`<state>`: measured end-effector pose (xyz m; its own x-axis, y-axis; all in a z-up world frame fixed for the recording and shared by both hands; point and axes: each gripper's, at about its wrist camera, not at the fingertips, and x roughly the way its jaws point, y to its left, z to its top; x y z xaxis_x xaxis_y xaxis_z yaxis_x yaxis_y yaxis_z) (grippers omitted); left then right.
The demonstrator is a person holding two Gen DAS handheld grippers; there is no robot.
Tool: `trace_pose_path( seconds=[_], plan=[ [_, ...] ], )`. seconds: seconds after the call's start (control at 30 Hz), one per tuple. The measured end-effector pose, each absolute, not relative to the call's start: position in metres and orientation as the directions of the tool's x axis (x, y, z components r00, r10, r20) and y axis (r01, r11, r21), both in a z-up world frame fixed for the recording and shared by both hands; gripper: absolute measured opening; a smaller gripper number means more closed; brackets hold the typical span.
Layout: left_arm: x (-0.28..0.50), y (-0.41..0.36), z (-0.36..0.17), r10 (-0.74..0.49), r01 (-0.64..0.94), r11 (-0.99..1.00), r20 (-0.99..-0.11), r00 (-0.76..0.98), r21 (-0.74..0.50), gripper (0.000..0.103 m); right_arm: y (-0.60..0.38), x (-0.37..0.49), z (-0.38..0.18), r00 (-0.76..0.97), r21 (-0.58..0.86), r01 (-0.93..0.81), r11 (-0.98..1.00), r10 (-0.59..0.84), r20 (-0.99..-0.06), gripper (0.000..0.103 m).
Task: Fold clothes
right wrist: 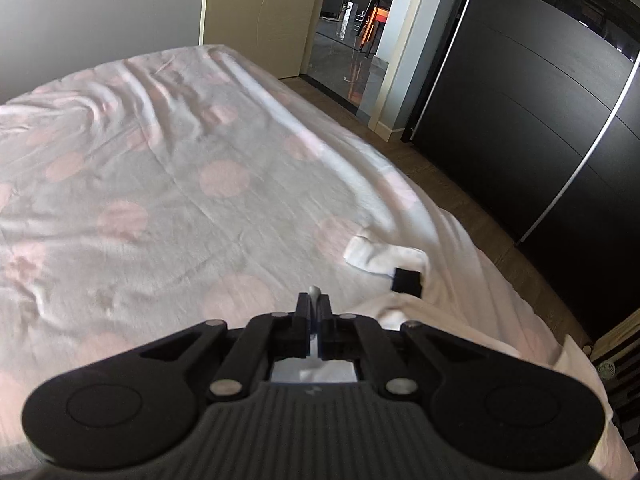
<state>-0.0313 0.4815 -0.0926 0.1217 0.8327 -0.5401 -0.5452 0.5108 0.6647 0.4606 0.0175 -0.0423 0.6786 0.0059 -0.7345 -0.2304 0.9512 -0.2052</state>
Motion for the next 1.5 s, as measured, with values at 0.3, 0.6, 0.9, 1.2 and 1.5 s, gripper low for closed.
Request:
trace_pose_path(
  seconds=[0.3,0.6,0.9,1.2,1.5],
  plan=[
    [0.019,0.52,-0.122,0.839,-0.493,0.497,-0.541,0.062,0.714,0.007,0.076,0.523,-0.096,0.661,-0.243,-0.244,0.939,-0.022,-0.75,0.003],
    [0.032,0.53,-0.158,0.828,-0.434,0.518,-0.559,0.039,0.737,0.01,0.091,0.553,-0.119,0.649,-0.197,-0.232,0.953,0.0,-0.761,0.014],
    [0.017,0.514,-0.137,0.825,-0.433,0.538,-0.556,0.097,0.723,0.026,0.042,0.52,-0.1,0.633,-0.125,-0.199,0.972,0.03,-0.774,0.033],
    [-0.031,0.478,-0.07,0.738,-0.499,0.656,-0.62,0.267,0.566,0.04,0.025,0.406,-0.08,0.55,0.084,-0.368,0.926,0.289,-0.784,0.041],
    [-0.103,0.404,-0.051,0.638,-0.576,0.722,-0.692,0.338,0.384,0.04,0.021,0.264,-0.103,0.328,0.348,-0.424,0.836,0.5,-0.802,0.05]
  ],
)
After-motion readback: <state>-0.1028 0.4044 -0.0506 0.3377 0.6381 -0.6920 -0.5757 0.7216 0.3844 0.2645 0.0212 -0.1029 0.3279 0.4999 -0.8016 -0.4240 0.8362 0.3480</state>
